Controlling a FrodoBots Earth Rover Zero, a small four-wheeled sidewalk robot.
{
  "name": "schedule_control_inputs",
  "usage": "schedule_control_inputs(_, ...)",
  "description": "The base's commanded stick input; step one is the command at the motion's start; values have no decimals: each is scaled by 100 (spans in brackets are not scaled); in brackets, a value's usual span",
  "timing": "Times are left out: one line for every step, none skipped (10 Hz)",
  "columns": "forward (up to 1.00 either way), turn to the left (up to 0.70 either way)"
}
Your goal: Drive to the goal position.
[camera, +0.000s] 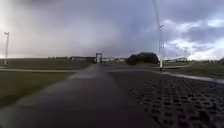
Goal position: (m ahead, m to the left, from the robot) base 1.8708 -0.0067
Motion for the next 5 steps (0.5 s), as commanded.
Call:
schedule_control_inputs(70, 0)
schedule_control_inputs(70, 1)
schedule_control_inputs(70, 2)
schedule_control_inputs(70, 4)
schedule_control_inputs(70, 5)
